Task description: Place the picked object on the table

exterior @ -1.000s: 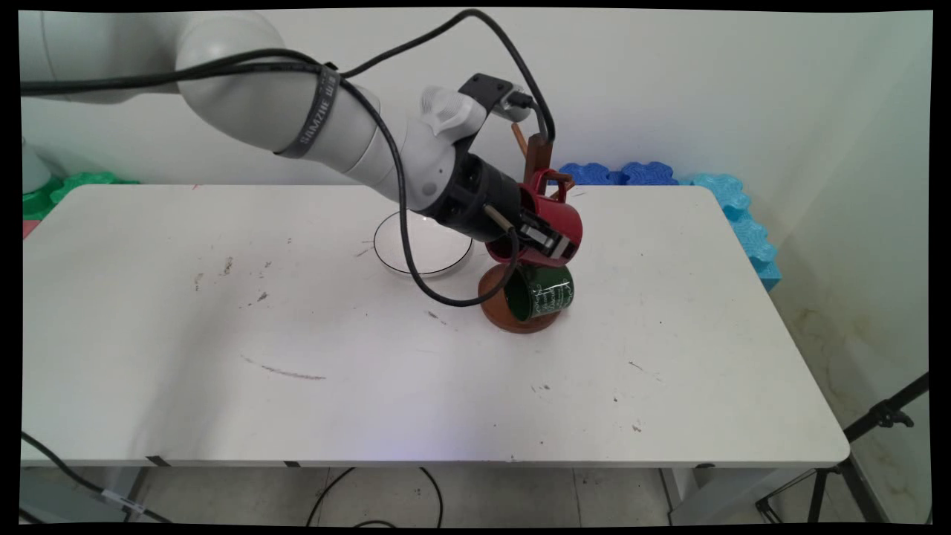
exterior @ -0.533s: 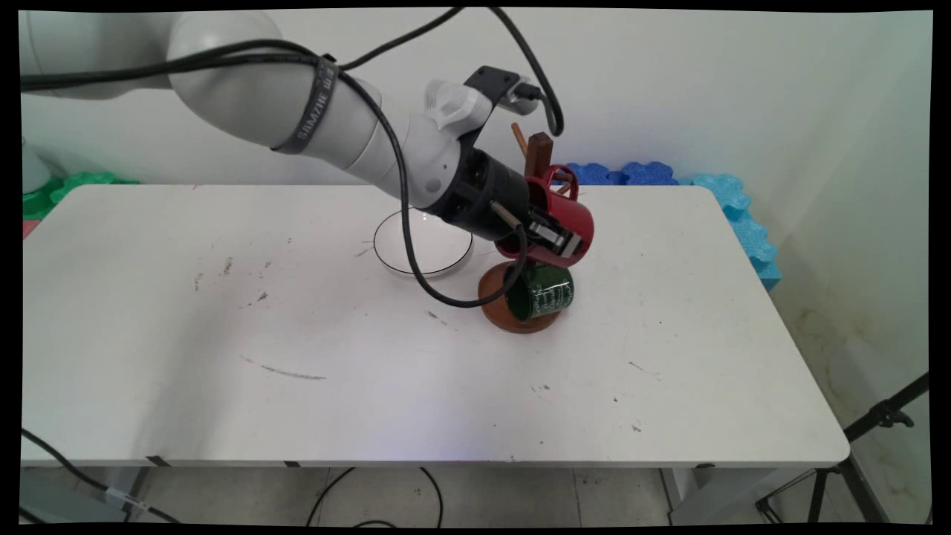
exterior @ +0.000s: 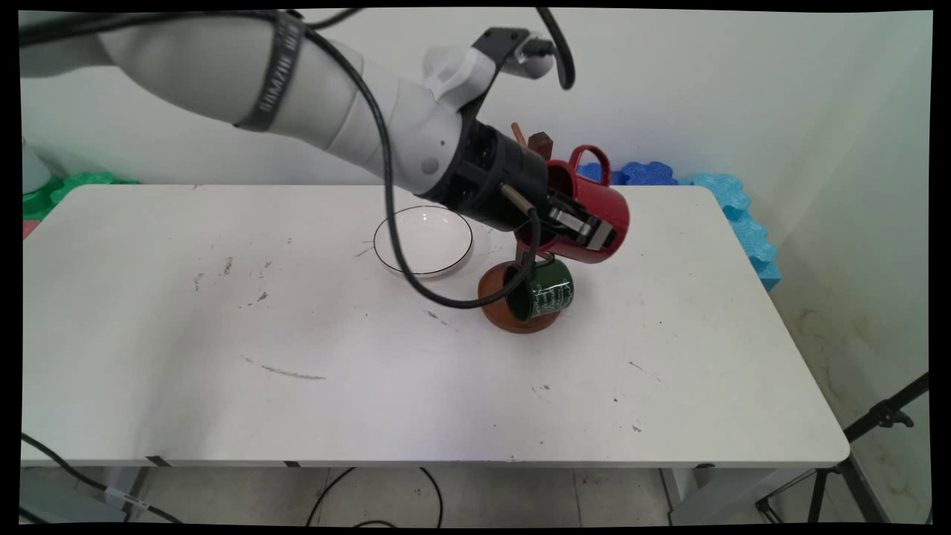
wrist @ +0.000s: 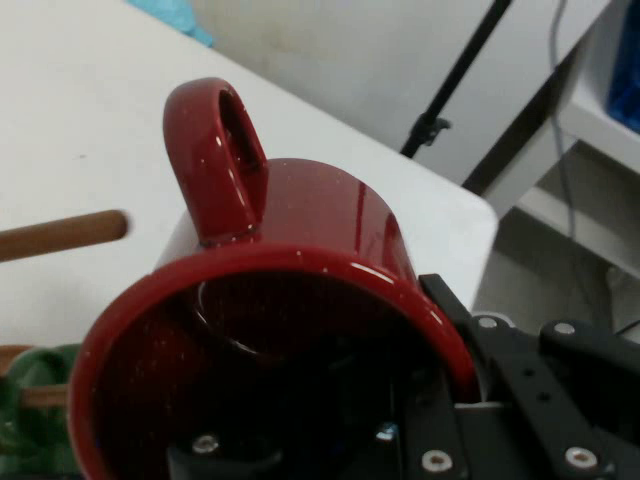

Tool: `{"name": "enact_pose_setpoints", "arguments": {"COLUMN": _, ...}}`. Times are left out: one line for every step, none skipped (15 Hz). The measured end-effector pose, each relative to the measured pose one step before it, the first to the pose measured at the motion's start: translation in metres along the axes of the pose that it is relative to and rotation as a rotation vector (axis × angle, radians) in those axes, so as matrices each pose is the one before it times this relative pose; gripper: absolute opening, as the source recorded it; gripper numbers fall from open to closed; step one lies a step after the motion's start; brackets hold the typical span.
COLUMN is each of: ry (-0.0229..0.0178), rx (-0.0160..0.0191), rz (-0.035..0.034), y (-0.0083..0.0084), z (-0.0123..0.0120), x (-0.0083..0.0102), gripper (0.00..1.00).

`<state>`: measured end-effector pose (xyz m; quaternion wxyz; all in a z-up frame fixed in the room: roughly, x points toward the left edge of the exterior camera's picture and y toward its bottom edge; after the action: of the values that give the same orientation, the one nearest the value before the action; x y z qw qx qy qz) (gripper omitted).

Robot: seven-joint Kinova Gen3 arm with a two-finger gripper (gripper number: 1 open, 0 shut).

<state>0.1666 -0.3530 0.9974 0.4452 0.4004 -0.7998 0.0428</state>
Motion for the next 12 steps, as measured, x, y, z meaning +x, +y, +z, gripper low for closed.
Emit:
{"name": "enact_pose_setpoints", "arguments": {"ry": 0.00256, "rx": -0.01231, "rz": 0.00269, "y": 0.00570, "z": -0.00552, "x": 0.00055, "gripper": 0.00}}
{"name": "enact_pose_setpoints", "arguments": {"ry": -0.00164, "rx": -0.00803, "rz": 0.00284, "y": 0.00415, "z": -0.00528, "x": -0.00033, "gripper": 0.00}}
{"name": "enact_pose_setpoints", "arguments": {"ry": -0.00307, "rx": -0.00432, "rz": 0.00374, "y": 0.00245, "z": -0.00364, "x": -0.00028, "gripper": 0.00}}
{"name": "enact_pose_setpoints", "arguments": {"ry": -0.00690, "rx": -0.00601, "rz": 0.00546, "y": 0.00294, "z": -0.00563, "x": -0.00067, "gripper": 0.00}}
{"name": "enact_pose_setpoints", "arguments": {"ry": -0.01437, "rx": -0.00554, "rz": 0.01222, "y": 0.00249, "z": -0.00685, "x": -0.00127, "gripper": 0.00}}
{"name": "enact_pose_setpoints", "arguments": {"ry": -0.01669, "rx": -0.00539, "rz": 0.01383, "y": 0.00120, "z": -0.00760, "x": -0.00147, "gripper": 0.00}}
{"name": "enact_pose_setpoints", "arguments": {"ry": -0.02142, "rx": -0.00358, "rz": 0.01592, "y": 0.00002, "z": -0.00811, "x": -0.00175, "gripper": 0.00}}
{"name": "enact_pose_setpoints", "arguments": {"ry": -0.02383, "rx": -0.00190, "rz": 0.01560, "y": -0.00007, "z": -0.00753, "x": -0.00203, "gripper": 0.00}}
{"name": "enact_pose_setpoints", "arguments": {"ry": -0.02741, "rx": 0.00174, "rz": 0.01782, "y": -0.00164, "z": -0.00891, "x": -0.00240, "gripper": 0.00}}
{"name": "enact_pose_setpoints", "arguments": {"ry": -0.02994, "rx": -0.00687, "rz": 0.02420, "y": 0.00021, "z": -0.00891, "x": -0.00235, "gripper": 0.00}}
{"name": "enact_pose_setpoints", "arguments": {"ry": -0.02620, "rx": -0.00654, "rz": 0.02844, "y": 0.00137, "z": -0.00780, "x": -0.00202, "gripper": 0.00}}
{"name": "enact_pose_setpoints", "arguments": {"ry": -0.03108, "rx": -0.00476, "rz": 0.03870, "y": 0.00276, "z": -0.00909, "x": -0.00229, "gripper": 0.00}}
